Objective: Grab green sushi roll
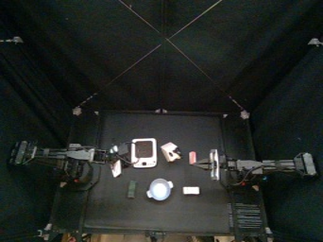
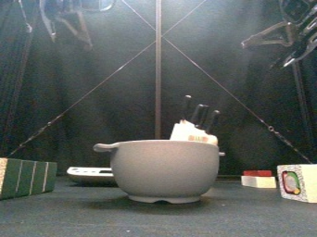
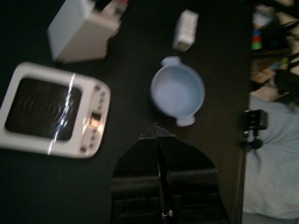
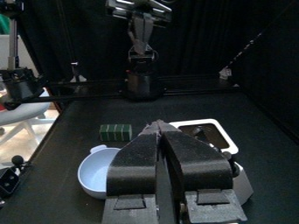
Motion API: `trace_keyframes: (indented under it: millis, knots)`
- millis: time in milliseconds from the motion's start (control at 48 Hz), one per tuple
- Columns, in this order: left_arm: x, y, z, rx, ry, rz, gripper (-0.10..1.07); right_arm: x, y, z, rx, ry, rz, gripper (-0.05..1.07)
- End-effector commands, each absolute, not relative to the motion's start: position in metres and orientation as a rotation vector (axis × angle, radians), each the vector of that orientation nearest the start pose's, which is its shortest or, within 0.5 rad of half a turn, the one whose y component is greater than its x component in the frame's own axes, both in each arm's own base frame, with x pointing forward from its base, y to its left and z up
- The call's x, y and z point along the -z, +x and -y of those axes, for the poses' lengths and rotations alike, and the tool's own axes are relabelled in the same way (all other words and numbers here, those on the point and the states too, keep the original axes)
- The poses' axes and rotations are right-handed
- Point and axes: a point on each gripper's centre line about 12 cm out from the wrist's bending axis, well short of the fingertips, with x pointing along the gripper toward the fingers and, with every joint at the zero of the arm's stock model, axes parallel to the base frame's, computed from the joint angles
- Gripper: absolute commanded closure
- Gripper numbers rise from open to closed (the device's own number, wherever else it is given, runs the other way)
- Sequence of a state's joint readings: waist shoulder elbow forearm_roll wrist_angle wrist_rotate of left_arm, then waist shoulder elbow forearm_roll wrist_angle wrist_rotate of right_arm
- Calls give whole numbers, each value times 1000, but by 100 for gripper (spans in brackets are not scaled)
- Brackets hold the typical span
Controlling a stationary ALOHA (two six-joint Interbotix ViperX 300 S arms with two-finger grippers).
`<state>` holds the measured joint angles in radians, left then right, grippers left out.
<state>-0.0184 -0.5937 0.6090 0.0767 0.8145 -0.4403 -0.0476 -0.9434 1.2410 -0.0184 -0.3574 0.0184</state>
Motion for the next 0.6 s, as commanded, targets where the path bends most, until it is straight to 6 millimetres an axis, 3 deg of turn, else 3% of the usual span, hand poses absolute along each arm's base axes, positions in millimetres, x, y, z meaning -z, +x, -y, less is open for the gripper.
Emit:
trace_keyframes:
  millis: [0,167,354,583]
  knots:
    - [-317,258,-5,-308,-338,-868,96,-275,198,9,42,10,74,99]
    - [-300,260,16,-450,-395,-888,96,-274,198,8,41,16,71,99]
    - [-268,269,46,-622,-476,-909,96,-273,198,8,41,16,69,99]
    - [-249,281,77,-710,-587,-904,88,-273,198,9,43,14,69,99]
